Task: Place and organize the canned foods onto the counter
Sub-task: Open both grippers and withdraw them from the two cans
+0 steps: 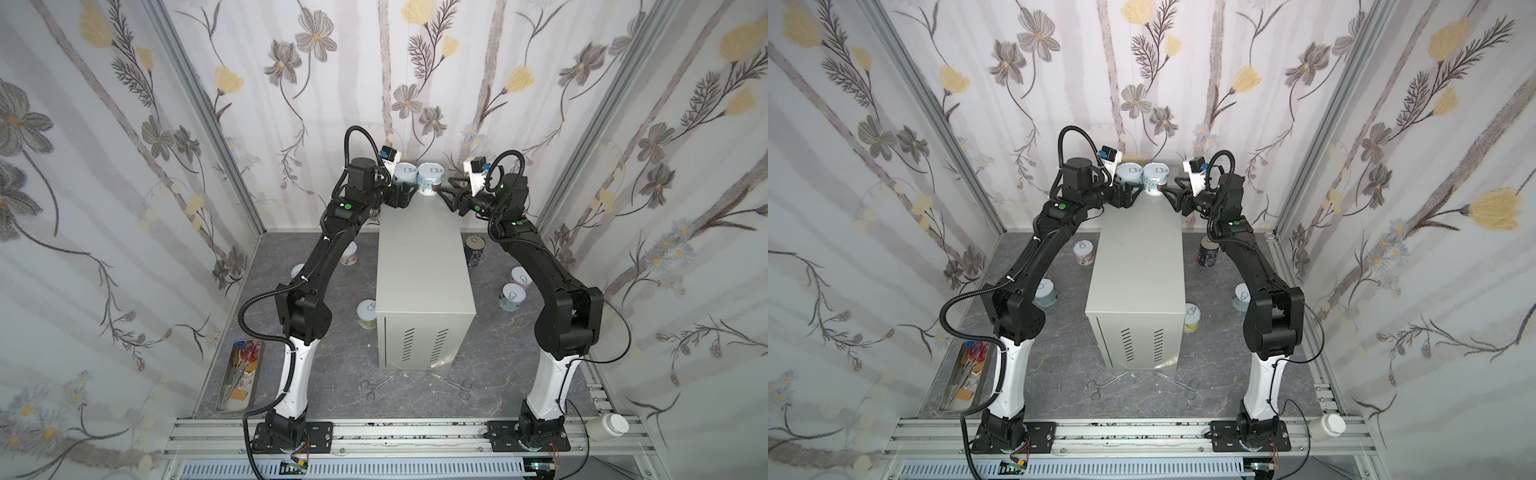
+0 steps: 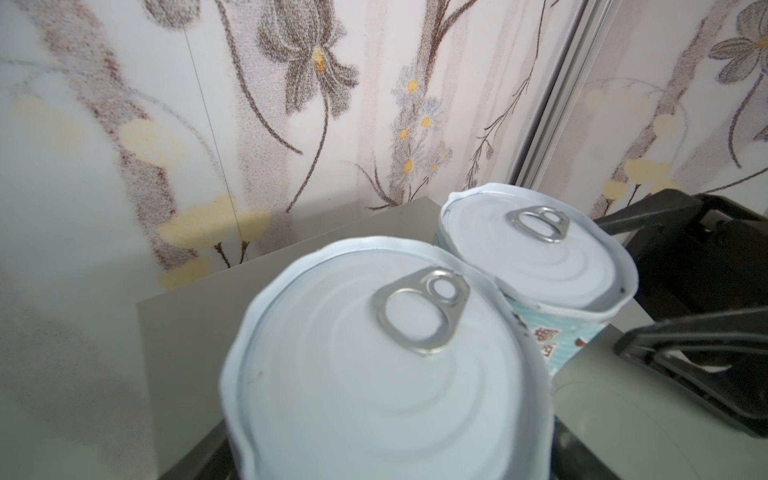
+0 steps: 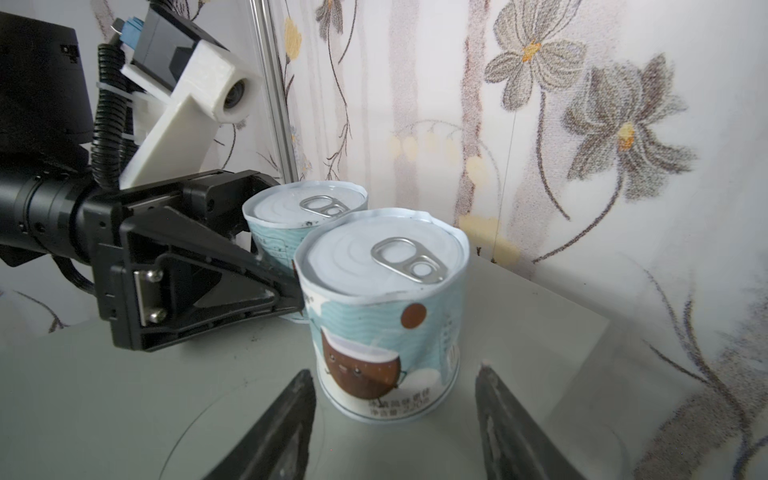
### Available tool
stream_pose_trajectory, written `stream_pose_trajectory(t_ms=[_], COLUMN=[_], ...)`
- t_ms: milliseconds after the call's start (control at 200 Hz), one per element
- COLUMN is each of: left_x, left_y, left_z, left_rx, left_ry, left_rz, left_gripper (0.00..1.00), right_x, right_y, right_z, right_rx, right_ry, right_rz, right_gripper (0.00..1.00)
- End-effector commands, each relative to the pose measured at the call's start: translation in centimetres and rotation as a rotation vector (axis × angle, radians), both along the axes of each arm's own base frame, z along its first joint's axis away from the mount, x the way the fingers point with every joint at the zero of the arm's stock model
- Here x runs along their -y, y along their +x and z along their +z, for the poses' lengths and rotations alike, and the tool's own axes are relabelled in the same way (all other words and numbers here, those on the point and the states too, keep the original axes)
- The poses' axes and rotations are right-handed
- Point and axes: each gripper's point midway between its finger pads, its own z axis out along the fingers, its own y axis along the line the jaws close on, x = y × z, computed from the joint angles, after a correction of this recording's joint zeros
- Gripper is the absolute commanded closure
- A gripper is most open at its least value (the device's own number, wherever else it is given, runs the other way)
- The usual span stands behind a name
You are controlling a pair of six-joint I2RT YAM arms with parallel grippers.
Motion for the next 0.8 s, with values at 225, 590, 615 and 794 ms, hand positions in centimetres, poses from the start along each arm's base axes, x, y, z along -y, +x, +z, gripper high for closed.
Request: stream_pose_trajectory(t_ms=[225,590,615,794], left_x=[0.2,-1.7,-1.8,-4.6], left_y=[-1.4,-3.1,-3.3,-4.7], left_z=[1.5,3.4,3.6,6.2], left_rx=[0.046,0.09,0.093,0.123], left_ry=[0.028,0.091,0.097,0.117], left_rz=[-0.056,-0.036,-0.035,0.013], left_gripper=[0.11,0.07,0.07,0.06], right_x=[-0.1,0.9,1.0,2.8], right_y=[-1.0,-2.8,-3.0,-4.5], right_z=[1.5,2.6,2.7,3.0], right_rx=[0.038,0.033,0.031,0.01], right_ry=[0.011,0.001,-0.002,-0.011], right_rz=[0.028,0.022,0.017,-0.058], right_gripper=[0.36,0.36,0.35,0.32])
